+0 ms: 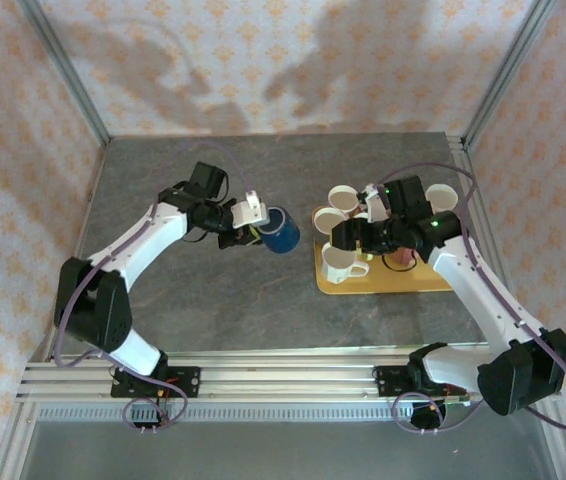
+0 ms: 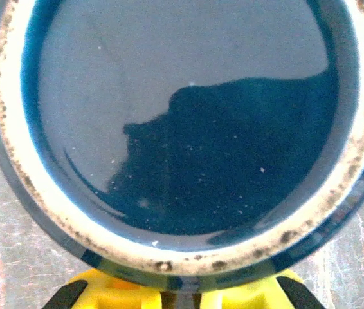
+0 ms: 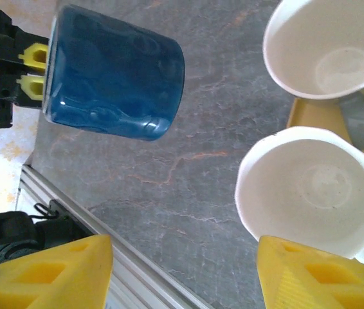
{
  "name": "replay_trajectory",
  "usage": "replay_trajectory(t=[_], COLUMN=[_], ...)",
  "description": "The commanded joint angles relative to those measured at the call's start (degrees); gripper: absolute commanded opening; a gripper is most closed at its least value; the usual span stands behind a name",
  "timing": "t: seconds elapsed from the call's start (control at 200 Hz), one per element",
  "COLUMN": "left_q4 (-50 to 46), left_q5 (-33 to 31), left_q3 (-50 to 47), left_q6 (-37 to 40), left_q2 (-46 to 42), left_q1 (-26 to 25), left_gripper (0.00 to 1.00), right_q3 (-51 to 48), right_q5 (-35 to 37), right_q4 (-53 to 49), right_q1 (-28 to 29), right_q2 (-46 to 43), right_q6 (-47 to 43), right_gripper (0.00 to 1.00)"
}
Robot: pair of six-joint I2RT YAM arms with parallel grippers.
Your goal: Turn the mug right side up
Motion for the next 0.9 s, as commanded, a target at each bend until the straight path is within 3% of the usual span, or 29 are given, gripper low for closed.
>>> replay_trajectory(t=[0.0,0.28,0.52,0.896], left_q4=[3.59,5.96,8.0,16.78], left_q5=[3.91,6.14,8.45,7.8], left_q3=[2.42,9.43,15.76,23.03], left_q6=[-8.96,-21.92,-29.62,-40.62], left_q2=[-5.41,-11.64,-14.19,-14.34], left_q1=[-0.47,-1.42,-2.05,-5.37], left_gripper=[0.0,0.0,0.0,0.0], right_q3=[-1.1,-2.57,2.28,7.26], right_q5=[-4.97,-13.8,-22.85,-27.82], right_q4=[4.74,16.63,21.2,28.56], right_q1=[-0.48,-0.53,-0.48,-0.48], right_q2=[-2.55,-4.25,-0.32,-0.29], right_q6=[-2.88,-5.25,-4.01,-2.33], right_gripper=[0.61,0.59,0.58,0.58])
